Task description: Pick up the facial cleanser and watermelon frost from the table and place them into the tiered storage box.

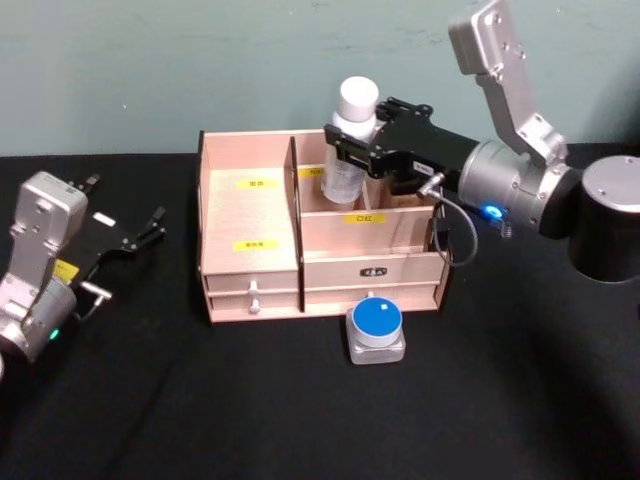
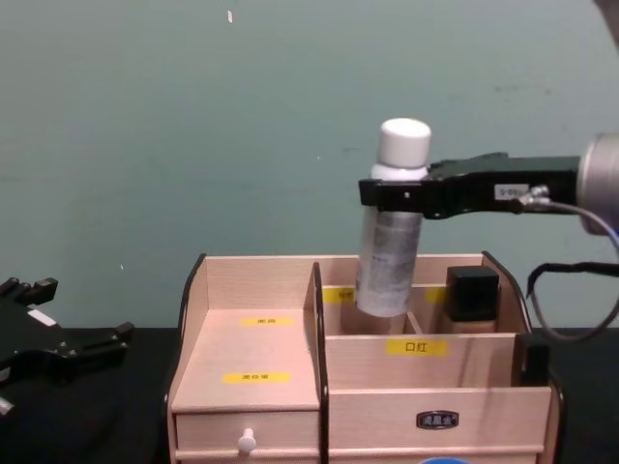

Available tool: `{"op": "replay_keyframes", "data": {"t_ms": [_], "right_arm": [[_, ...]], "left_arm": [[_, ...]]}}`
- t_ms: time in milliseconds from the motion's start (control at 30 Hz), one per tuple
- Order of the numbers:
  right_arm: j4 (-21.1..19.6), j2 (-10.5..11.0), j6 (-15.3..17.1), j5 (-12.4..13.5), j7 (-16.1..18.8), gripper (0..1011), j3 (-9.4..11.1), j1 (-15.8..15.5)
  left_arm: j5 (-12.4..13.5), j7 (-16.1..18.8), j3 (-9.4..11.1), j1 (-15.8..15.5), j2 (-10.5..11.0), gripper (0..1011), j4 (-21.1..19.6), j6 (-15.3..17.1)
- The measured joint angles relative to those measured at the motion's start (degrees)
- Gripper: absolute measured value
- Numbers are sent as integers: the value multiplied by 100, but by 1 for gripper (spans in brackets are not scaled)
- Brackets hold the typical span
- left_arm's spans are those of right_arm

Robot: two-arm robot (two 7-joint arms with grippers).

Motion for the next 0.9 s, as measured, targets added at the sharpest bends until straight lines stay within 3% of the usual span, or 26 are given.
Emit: {"op": "replay_keyframes", "data": {"t_ms": [367,900], "right_arm": [[417,-202,-49,-95,94,601,-122,209],[603,-269,-88,-164,148,601,-143,232]], "left_arm": [[0,0,0,0,0,1001,0,0],[0,0,0,0,0,1001,0,0]]}}
